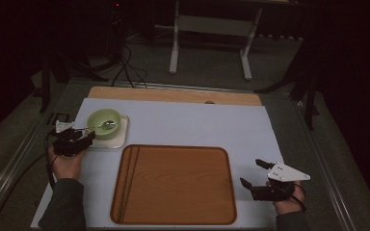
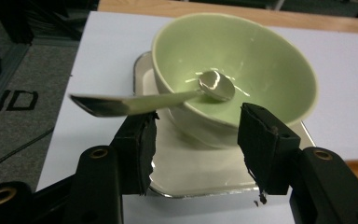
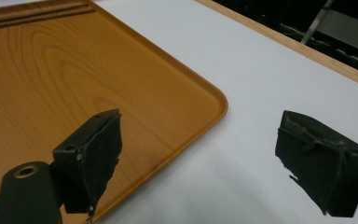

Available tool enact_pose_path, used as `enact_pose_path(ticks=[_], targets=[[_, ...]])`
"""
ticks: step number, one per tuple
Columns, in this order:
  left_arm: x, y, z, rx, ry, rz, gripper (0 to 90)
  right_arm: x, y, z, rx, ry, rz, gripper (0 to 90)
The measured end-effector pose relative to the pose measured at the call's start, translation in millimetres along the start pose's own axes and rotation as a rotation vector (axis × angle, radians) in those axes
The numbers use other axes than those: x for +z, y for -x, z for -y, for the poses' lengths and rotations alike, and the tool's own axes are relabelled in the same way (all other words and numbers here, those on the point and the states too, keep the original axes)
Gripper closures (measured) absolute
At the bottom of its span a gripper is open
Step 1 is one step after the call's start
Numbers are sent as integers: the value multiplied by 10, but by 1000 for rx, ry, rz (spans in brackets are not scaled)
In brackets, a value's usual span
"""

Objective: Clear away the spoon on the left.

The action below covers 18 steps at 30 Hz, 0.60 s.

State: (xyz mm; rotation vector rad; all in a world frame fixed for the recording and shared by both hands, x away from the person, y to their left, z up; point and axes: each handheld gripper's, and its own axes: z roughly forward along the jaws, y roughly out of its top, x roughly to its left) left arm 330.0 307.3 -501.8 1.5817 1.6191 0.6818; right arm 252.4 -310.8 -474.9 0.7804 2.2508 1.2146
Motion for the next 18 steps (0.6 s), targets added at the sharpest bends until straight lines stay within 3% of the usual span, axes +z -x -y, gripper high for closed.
enact_pose_path(ticks=[3,8,13,18], targets=[[22,-23,-11,-22,2,-14,494,8,-12,-4,-13,-8,0,141],[28,-39,-96,-27,12,-43,529,14,-24,-6,-19,-15,3,141],[39,-107,-147,-93,17,-55,597,11,-25,-6,-20,-14,4,141],[62,-160,-166,-130,18,-52,620,12,-23,-5,-20,-16,4,141]])
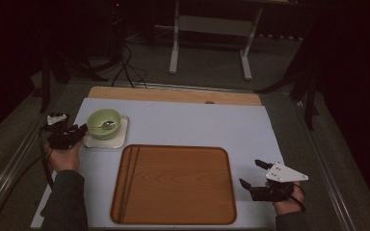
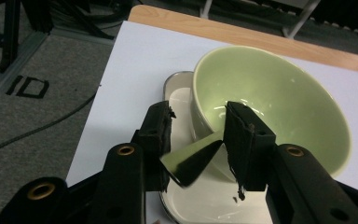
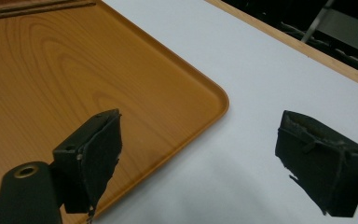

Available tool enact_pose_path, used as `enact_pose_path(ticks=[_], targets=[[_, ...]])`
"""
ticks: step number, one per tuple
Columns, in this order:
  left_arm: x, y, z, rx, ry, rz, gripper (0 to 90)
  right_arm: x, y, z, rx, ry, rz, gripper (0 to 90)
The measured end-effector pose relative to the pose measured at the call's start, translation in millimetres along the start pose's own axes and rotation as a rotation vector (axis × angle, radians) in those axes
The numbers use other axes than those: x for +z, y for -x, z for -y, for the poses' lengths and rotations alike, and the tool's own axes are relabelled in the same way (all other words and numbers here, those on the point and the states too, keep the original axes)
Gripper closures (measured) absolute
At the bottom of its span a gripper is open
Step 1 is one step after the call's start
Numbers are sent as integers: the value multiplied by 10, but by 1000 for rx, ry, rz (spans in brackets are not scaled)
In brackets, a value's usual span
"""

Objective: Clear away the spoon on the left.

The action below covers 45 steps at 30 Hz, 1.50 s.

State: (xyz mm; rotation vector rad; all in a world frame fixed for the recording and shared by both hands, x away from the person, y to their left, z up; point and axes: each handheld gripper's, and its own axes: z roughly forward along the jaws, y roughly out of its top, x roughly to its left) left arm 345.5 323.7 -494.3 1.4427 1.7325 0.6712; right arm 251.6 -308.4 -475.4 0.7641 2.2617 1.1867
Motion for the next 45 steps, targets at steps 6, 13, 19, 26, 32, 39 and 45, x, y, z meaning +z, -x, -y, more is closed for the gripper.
enact_pose_path(ticks=[6,13,19,26,32,39,45], targets=[[29,27,-18,-4,-6,-6,677,-2,3,1,0,1,1,141],[-5,31,-30,-20,12,10,754,-2,1,1,-2,0,0,141],[-70,98,-38,9,43,41,808,1,-1,-2,-2,-1,-1,141],[-146,209,-71,55,68,52,885,3,-2,-3,-3,-1,-1,141],[-202,259,-101,71,96,52,885,1,-1,-2,-1,-1,0,141],[-267,287,-140,91,114,64,887,5,-2,-3,-4,-2,-2,141],[-324,323,-178,114,123,80,887,9,-4,-3,-5,-3,-3,141]])
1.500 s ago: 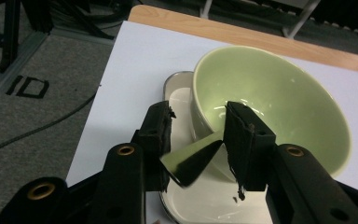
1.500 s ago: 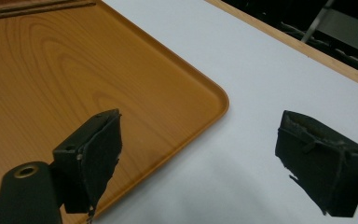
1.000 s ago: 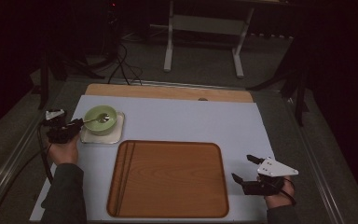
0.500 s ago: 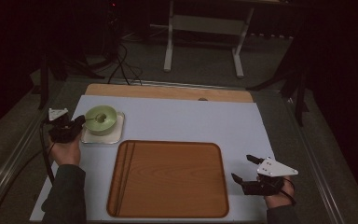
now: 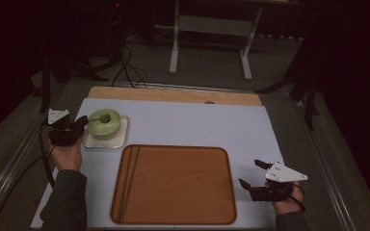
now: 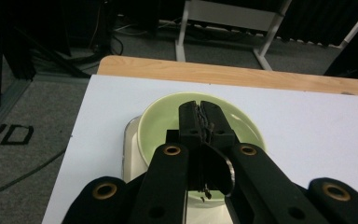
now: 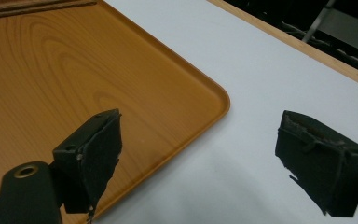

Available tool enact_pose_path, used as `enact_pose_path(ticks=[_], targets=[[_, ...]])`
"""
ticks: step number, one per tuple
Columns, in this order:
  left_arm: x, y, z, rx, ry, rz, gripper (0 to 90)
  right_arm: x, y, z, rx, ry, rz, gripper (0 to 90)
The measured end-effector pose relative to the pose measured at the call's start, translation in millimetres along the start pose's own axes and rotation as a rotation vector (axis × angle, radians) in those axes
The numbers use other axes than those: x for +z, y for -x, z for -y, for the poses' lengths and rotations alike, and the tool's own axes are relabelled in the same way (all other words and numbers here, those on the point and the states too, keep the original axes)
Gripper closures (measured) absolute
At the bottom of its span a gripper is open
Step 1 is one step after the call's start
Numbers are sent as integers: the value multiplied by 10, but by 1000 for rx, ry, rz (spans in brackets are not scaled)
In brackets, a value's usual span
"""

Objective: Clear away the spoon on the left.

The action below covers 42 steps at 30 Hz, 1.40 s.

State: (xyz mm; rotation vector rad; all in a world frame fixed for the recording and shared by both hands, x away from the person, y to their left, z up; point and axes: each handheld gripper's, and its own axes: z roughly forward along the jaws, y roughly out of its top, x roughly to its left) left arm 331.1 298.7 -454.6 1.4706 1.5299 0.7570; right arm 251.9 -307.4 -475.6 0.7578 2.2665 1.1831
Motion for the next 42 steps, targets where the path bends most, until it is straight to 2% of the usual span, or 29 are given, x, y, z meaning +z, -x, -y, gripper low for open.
enact_pose_path(ticks=[23,31,38,42], targets=[[-204,161,-160,57,40,72,889,1,-3,-2,0,1,0,141],[-279,251,-196,107,35,119,889,0,-1,-1,0,2,0,141],[-336,327,-218,156,-5,159,889,1,-2,-2,0,0,-1,141],[-363,371,-211,186,-10,172,889,3,-4,-3,-1,-1,-1,141]])
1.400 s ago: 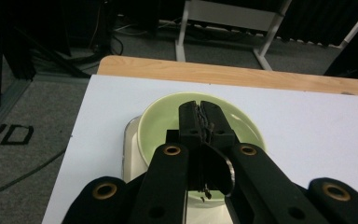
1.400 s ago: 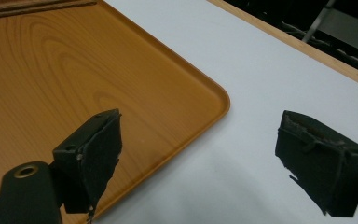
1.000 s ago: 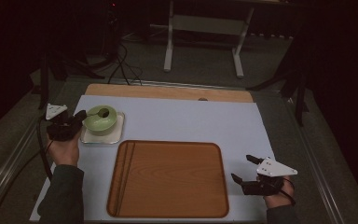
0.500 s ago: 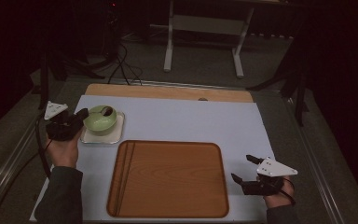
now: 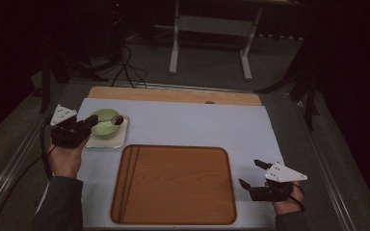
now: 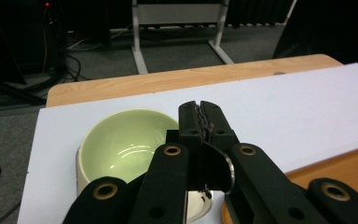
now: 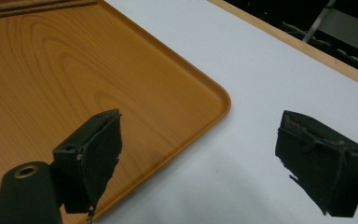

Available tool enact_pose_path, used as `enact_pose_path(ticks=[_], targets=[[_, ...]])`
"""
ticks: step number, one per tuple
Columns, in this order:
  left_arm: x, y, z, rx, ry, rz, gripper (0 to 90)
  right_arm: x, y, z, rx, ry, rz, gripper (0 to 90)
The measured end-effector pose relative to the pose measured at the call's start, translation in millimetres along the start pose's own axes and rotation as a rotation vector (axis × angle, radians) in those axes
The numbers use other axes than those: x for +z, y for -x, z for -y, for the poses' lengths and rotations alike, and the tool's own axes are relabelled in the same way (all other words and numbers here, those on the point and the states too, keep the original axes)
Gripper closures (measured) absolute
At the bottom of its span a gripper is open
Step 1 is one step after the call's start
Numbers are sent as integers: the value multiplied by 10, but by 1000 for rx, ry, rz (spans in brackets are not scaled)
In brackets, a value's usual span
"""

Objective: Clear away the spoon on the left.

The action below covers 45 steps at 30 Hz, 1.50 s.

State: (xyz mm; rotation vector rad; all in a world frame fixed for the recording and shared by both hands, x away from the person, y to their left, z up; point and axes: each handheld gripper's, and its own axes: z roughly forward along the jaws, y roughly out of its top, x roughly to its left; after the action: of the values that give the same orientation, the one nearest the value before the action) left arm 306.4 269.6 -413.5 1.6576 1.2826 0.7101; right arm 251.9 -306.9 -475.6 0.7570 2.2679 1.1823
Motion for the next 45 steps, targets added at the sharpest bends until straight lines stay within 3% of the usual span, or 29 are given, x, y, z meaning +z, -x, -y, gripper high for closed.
enact_pose_path(ticks=[7,11,21,30,38,45], targets=[[-23,99,-6,22,-25,38,888,2,0,-1,-1,-2,-1,141],[33,179,9,47,-71,54,888,5,-1,-2,-4,-2,-2,141],[152,369,34,84,-122,94,887,1,1,0,-1,-1,-2,141],[266,522,67,115,-217,131,887,-1,2,1,-1,-1,-2,141],[363,610,72,120,-283,144,887,7,-1,-2,-3,-1,-3,141],[487,686,56,121,-277,122,881,5,4,1,0,0,-4,141]])
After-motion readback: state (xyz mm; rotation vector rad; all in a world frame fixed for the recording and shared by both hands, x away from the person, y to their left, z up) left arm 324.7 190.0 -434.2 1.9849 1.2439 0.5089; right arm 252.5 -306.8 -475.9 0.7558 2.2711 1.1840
